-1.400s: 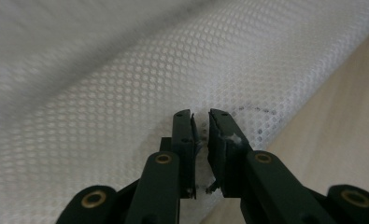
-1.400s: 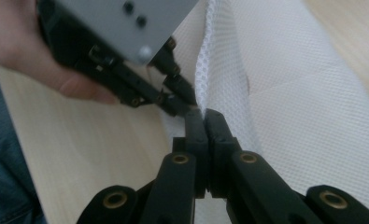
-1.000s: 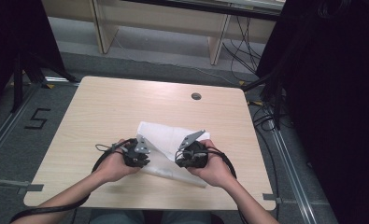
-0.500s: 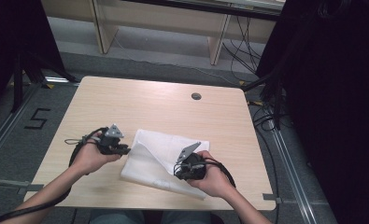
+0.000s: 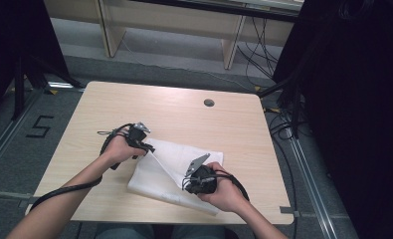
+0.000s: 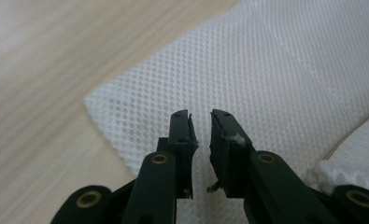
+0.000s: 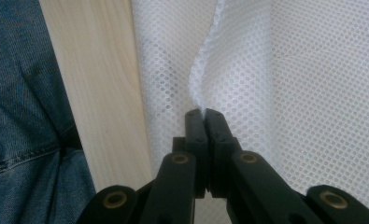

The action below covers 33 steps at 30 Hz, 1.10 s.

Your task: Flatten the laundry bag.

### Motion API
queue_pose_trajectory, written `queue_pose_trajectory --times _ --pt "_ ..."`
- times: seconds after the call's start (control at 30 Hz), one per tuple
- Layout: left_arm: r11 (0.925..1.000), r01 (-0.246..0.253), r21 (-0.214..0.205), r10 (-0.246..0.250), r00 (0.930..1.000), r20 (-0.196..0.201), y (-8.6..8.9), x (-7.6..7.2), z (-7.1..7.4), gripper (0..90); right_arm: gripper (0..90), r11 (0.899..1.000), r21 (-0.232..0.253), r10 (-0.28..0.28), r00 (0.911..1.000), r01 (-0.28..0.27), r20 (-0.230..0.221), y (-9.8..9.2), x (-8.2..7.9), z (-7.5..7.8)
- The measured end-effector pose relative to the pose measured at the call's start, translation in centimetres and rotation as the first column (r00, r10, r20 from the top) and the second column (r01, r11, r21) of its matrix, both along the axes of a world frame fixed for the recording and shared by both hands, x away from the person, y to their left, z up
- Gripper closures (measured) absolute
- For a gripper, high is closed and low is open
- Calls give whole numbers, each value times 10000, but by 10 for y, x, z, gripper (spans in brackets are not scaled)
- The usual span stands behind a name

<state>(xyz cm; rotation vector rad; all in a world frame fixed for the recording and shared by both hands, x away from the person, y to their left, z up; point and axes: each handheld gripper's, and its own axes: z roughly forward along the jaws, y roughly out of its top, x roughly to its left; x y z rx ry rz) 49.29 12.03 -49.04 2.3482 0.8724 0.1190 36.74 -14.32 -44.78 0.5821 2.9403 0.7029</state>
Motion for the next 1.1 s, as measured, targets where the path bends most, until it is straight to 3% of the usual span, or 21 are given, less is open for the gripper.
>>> queue_pose_trajectory --times 0.03,0.33,0.57,0.63,0.8,0.97,1.1 --pt "9997 -222 -118 220 9996 -194 -3 0 -2 777 900 10000 -10 3 10000 -3 -7 0 0 0" --pt "9996 -21 280 31 9994 -358 -8 9 -4 815 900 9996 -193 227 9996 -224 167 4 -3 1" --pt "9988 -161 453 175 9994 -311 -10 12 -4 828 900 9963 -25 856 9959 -856 309 12 -17 7" --pt "9987 -218 460 233 9992 -327 -9 15 -3 828 900 9919 -1 1266 9911 -1267 406 15 -22 9" --pt "9989 -343 306 362 9975 -612 -6 18 -4 827 900 9884 -17 1519 9873 -1520 459 18 -29 13" --pt "9978 -519 404 541 9969 -567 -6 18 -3 838 900 9962 -52 876 9954 -875 385 8 -18 17" --pt "9959 -756 502 785 9951 -601 -4 21 -3 842 900 9970 114 757 9945 -767 720 -3 -8 35"
